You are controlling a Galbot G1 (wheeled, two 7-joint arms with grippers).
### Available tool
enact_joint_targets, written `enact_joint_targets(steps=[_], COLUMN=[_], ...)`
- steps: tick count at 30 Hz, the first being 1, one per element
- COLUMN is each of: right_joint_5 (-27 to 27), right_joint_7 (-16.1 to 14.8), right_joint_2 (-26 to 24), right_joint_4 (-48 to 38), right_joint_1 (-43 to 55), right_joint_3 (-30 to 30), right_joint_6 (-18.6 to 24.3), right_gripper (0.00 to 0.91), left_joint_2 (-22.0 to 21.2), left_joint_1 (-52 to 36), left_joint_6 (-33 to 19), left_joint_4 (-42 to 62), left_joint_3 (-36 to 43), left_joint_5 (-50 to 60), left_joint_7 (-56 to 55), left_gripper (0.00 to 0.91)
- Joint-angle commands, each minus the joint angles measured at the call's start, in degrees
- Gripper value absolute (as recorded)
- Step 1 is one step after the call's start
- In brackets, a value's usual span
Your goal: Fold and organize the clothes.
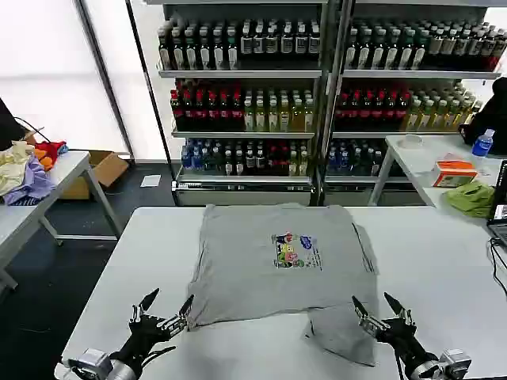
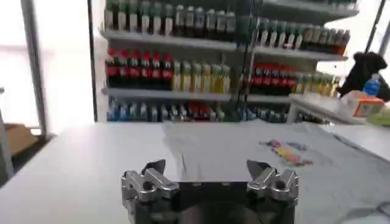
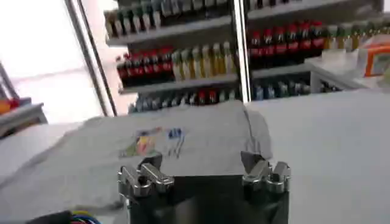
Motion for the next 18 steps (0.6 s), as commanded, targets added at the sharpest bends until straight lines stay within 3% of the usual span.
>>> enact_joint_targets(steps=[1,6,15,18], right_joint_5=[-2.14,-3.16,-2.02,-2.01], right_joint_7=[8.18,10.71,11.57,11.92], right_joint_2=[-2.73,-1.96,0.88,1.48], right_joint_4=[5.24,5.55,4.59,3.74], right_joint_1=[-3.62,-5.68,-5.34,-4.98], right_joint_3=[-1.58,-1.58,-3.19,-3.79], right_joint_6=[-11.22,-11.19,-11.18,-11.18], right_gripper=[0.907,0.907,0.907,0.615], left_joint_2=[8.08,7.44,3.68,3.03], left_joint_1=[-0.84,-1.97,-6.48,-7.75], left_joint_6=[10.35,10.40,10.35,10.34], left_joint_4=[1.63,2.90,5.71,6.52], left_joint_3=[3.86,5.00,8.08,8.56], left_joint_5=[-7.84,-7.65,-6.19,-5.52], left_joint_7=[-7.84,-8.74,-10.31,-10.79], left_gripper=[0.907,0.907,0.907,0.907])
